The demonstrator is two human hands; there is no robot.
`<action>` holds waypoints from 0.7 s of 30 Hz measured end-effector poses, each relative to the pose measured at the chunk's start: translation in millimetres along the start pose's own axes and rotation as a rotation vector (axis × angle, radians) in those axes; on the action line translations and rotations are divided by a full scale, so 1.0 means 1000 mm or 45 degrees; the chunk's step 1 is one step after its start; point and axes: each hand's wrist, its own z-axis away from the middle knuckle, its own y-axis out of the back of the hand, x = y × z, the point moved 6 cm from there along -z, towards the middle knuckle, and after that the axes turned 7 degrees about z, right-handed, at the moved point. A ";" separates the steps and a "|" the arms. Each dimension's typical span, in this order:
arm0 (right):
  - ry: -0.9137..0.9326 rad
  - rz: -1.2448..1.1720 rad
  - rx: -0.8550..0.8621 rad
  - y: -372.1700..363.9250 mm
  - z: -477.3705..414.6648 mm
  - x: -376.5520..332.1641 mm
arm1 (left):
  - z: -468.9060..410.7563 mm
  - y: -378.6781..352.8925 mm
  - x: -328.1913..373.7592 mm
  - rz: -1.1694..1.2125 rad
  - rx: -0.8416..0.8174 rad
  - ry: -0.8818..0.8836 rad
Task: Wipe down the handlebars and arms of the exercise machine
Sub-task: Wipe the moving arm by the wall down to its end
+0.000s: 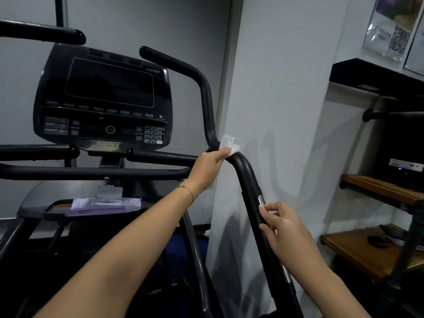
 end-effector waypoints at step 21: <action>-0.068 0.203 0.041 0.010 0.002 -0.018 | -0.027 -0.006 0.032 -0.441 -0.214 0.009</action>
